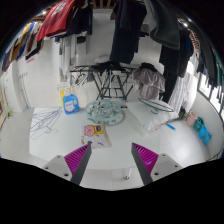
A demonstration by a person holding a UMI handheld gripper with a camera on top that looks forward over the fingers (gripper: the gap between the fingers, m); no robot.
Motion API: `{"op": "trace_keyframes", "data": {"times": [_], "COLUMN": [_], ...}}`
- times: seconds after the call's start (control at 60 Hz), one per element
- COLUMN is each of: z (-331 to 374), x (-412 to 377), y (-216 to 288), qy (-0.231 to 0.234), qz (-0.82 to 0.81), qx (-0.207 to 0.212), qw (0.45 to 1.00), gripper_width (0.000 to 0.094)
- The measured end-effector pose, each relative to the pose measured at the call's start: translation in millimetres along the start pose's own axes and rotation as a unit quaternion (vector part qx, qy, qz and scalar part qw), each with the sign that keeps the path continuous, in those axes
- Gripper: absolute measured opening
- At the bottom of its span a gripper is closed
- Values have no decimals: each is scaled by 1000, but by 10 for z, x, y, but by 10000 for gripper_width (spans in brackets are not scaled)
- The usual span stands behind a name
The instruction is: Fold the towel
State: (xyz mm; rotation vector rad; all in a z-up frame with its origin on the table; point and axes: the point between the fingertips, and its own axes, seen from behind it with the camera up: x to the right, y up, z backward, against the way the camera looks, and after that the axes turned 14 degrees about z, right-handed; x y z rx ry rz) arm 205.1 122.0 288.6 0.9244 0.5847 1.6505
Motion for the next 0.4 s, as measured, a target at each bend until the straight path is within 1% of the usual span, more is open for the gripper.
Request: {"op": "trace_keyframes", "data": {"times": [0.1,0.2,0.333,0.4], "z": [135,140,145,145], "x": [61,71,179,168], "y": [-62,-129,-175,-194], "qy": [-1,8,-2,3], "qz": [-2,-5,-3,0], "qx": [5,0,3,5], "qw": [1000,1000,1000,1000], "gripper_width": [847,851,854,858]}}
